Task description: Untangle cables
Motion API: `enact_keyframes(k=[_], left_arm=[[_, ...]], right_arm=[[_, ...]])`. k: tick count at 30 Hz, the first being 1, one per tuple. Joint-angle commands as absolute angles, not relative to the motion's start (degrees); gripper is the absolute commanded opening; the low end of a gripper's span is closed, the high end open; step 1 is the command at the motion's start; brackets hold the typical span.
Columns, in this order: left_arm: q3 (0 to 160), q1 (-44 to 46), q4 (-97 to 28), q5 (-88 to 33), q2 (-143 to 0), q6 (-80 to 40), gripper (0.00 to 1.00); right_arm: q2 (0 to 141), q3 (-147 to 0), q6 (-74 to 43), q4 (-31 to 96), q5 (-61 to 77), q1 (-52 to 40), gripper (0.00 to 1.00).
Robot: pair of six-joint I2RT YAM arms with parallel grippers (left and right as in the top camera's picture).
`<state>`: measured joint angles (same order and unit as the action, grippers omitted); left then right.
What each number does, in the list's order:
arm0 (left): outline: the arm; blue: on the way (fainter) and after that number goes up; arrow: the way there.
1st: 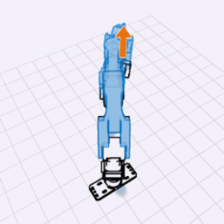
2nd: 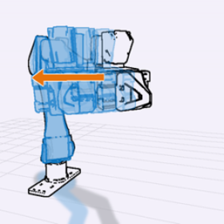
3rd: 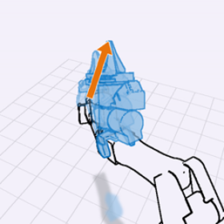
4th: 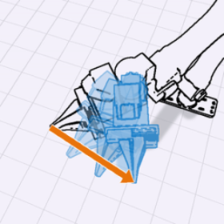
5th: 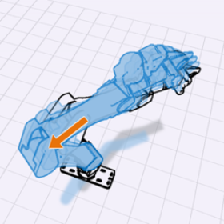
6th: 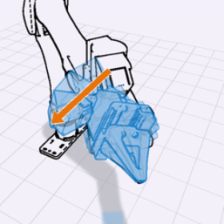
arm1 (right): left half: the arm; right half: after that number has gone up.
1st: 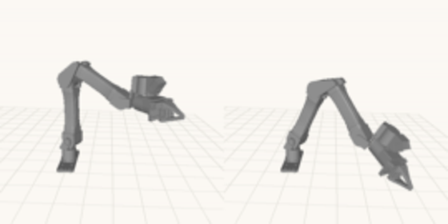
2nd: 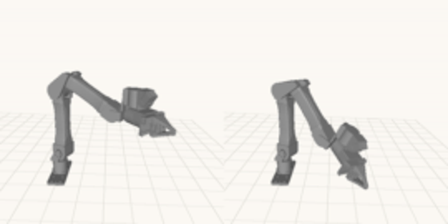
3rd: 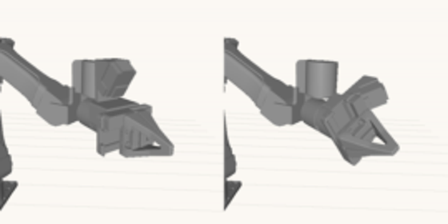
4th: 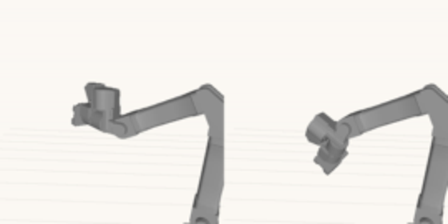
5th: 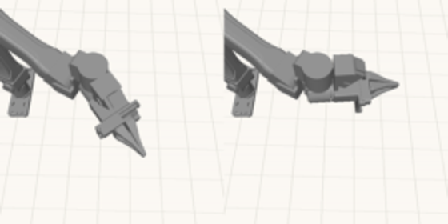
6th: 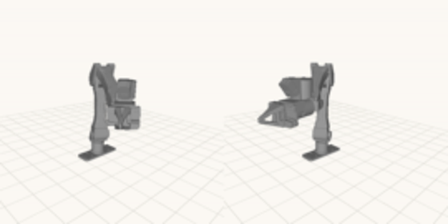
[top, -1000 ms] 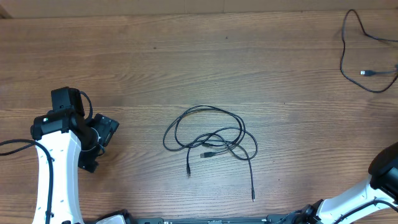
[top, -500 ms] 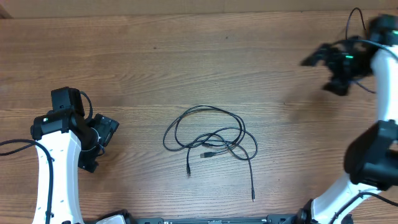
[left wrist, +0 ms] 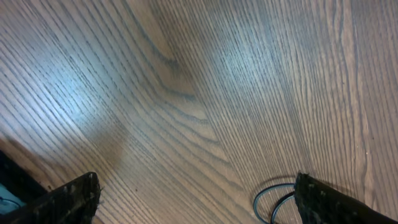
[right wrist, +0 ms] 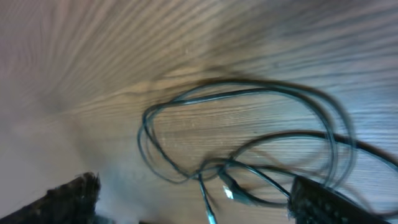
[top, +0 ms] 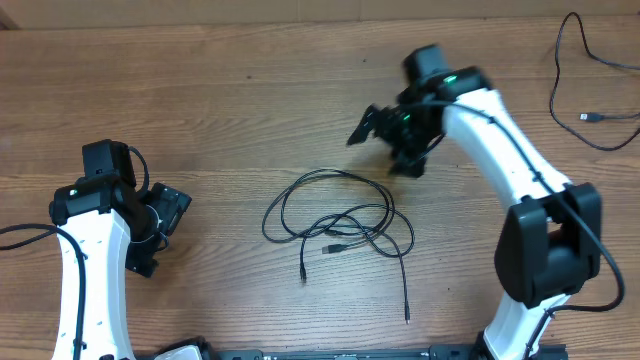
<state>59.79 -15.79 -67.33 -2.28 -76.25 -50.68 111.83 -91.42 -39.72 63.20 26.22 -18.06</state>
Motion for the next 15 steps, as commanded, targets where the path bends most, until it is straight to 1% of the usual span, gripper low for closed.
enact_keyframes(k=[1,4,8,11,15], left_arm=[[59.77,-15.73,-67.24,-1.48,-75.64,-51.24,1.00],[59.77,-15.75,-67.24,-1.48,-75.64,-51.24,1.00],[59.77,-15.75,-67.24,-1.48,-75.64,-51.24,1.00],[59.77,-15.75,-67.24,-1.48,-75.64,-51.24,1.00],[59.77,-15.75,-67.24,-1.48,-75.64,-51.24,0.99]], right_arm=[[111.31,-87.35,-58.33,59.31,18.65,-22.90,0.93],[111.33,-84.23,-66.59,53.63,14.79,-26.39,0.92],[111.37,-81.25,-71.53,46.39,10.09,-28.82,0.88],[111.37,-80.07,-74.41,44.07,5.76,-29.36,0.84],[111.35,-79.90,-77.28,43.77,4.82,-29.34,0.79]])
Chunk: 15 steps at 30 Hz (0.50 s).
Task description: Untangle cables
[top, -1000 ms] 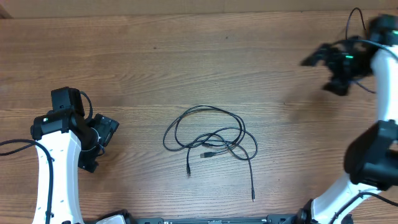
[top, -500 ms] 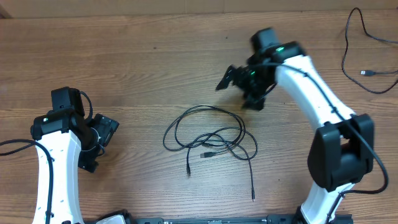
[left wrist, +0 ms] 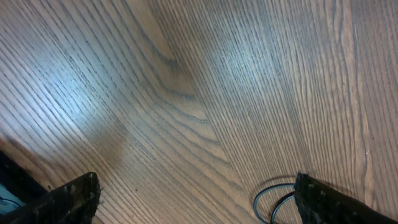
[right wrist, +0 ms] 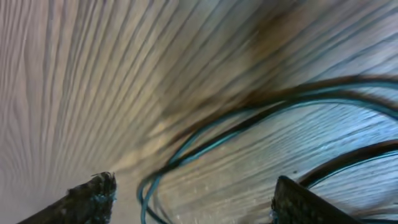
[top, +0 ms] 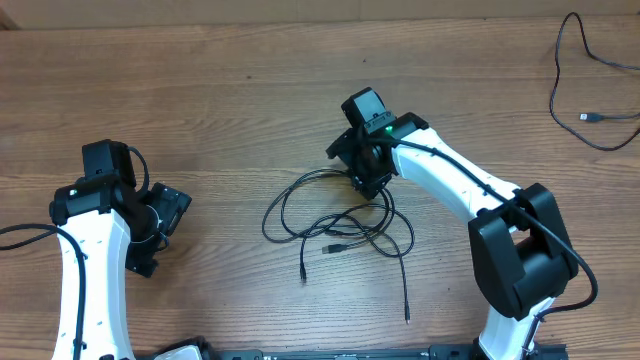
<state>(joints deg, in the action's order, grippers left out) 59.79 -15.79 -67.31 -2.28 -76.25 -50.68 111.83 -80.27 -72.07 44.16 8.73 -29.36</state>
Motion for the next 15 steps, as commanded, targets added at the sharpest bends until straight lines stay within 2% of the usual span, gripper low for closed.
enact_keyframes(k=[1,9,15], left_arm=[[59.77,-15.75,-67.24,-1.48,-75.64,-51.24,0.99],[59.77,-15.75,-67.24,-1.48,-75.64,-51.24,0.99],[59.77,-15.75,-67.24,-1.48,-75.64,-51.24,1.00]], right_arm=[[111.37,-79.88,-79.35,43.77,5.23,-29.56,0.77],[111.37,-79.88,-84.47,42.41,5.15,-31.33,0.70],[113.08,-79.85,-85.76,40.60,3.22,-32.97,0.70]])
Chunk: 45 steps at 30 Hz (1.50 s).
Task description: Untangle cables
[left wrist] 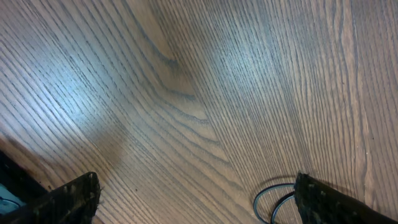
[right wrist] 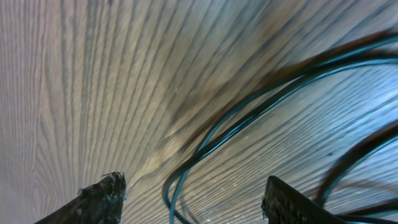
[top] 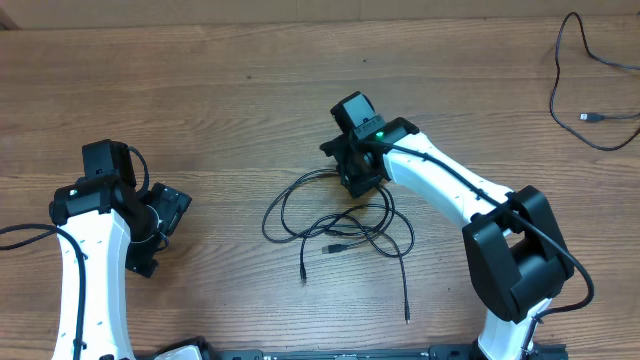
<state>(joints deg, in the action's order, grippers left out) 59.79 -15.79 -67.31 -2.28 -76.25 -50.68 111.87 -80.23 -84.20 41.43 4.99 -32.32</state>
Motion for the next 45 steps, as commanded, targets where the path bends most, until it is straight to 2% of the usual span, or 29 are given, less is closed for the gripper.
enact_keyframes(k=[1,6,9,18,23,27,33,45], left_arm=[[59.77,-15.75,-67.24,-1.48,-75.64,-51.24,0.99],[59.77,-15.75,-67.24,-1.48,-75.64,-51.24,1.00],[59.75,-15.75,-67.24,-1.48,-75.64,-51.24,1.00],[59.77,-15.73,-67.24,-1.48,-75.64,-51.24,1.00],[59.77,-15.75,-67.26,-1.48,-75.64,-51.24,1.00],[59.77,-15.75,-67.26,-1.48,-75.64,-51.24,1.00],[59.77,-15.75,-67.24,-1.48,-75.64,-51.24,1.00],[59.77,-15.73,-67.24,-1.48,-75.64,-51.24,0.99]], right_arm=[[113.49,-79.85,-85.76,40.18,3.22,-32.99,0.70],[116.40,-79.85,-85.76,38.00,3.27,-32.99,0.66],[117.40,-79.85,-85.73,37.74,3.25,-32.99,0.58],[117.69,-79.85,-85.49,37.76,3.22,-32.99,0.42],[117.69,-79.85,-85.06,37.89,3.25,-32.99,0.23],[117.54,-79.90,-79.59,38.00,4.05,-32.71,0.05],[114.56,-80.75,-72.07,40.66,4.54,-31.46,0.04],[98.50,-81.36,-60.69,48.03,0.47,-31.48,0.04]])
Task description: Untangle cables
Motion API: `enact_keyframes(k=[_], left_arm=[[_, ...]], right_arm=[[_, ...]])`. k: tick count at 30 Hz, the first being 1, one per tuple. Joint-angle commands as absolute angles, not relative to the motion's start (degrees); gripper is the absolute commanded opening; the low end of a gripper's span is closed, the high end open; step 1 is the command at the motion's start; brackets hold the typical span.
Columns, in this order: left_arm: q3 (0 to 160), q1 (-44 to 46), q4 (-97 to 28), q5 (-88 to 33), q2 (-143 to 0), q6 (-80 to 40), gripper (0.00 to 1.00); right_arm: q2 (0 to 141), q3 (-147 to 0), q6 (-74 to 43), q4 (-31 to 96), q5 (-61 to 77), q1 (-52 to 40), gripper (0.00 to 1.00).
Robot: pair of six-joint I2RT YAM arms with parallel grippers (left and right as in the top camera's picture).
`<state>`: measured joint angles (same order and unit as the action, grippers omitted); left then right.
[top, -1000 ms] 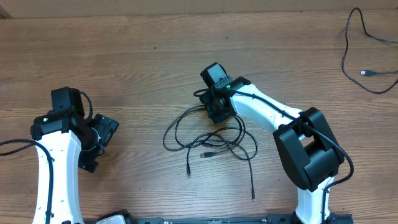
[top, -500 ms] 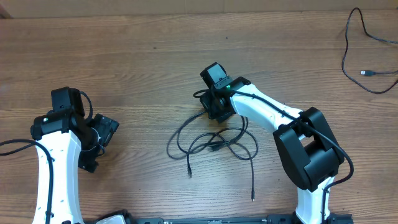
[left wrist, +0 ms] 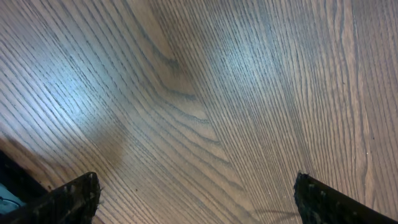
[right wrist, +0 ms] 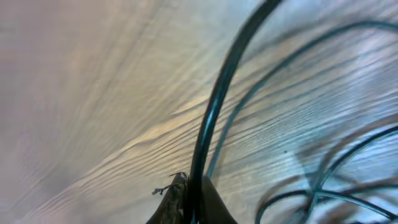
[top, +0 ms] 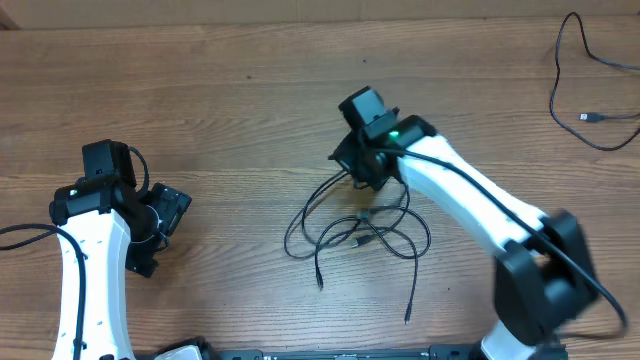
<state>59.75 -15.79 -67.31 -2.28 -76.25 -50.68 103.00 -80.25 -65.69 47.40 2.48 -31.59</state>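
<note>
A tangle of thin black cables (top: 362,236) lies in the middle of the wooden table. My right gripper (top: 366,170) is at the tangle's upper edge, shut on one strand of it. In the right wrist view that black cable (right wrist: 215,106) rises from between the closed fingertips (right wrist: 180,194), with more loops (right wrist: 323,180) blurred lower right. My left gripper (top: 166,214) hangs open at the left, well away from the tangle. Its fingers (left wrist: 73,196) frame only bare wood in the left wrist view.
Another black cable with a plug (top: 586,92) lies spread out at the table's far right corner. The wooden table (top: 220,110) stretches between the two arms. The right arm's white links (top: 470,200) reach over the table's right half.
My right gripper was open astride the tangle's upper loop and is now shut on that strand. The tangle has shifted right, and the cable loop is gone from the left wrist view.
My right gripper was open, up and to the right of the tangle. Then it was at the tangle's upper loop, then low with the loop between its fingers. Now it grips that strand and the tangle sits further right. The left arm stayed put.
</note>
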Motion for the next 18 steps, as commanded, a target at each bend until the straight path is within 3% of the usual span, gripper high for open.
enact_keyframes(k=[1,8,13,18], left_arm=[[59.77,-15.73,-67.24,-1.48,-75.64,-51.24,1.00],[59.77,-15.75,-67.24,-1.48,-75.64,-51.24,1.00],[59.77,-15.75,-67.24,-1.48,-75.64,-51.24,0.99],[59.75,-15.75,-67.24,-1.48,-75.64,-51.24,1.00]], right_arm=[[97.21,-81.36,-59.61,48.53,0.45,-31.48,0.04],[92.14,-81.36,-50.06,51.55,2.57,-32.12,0.04],[91.92,-81.36,-35.59,50.92,13.10,-33.34,0.04],[91.20,-81.65,-29.74,47.00,21.74,-33.80,0.04]])
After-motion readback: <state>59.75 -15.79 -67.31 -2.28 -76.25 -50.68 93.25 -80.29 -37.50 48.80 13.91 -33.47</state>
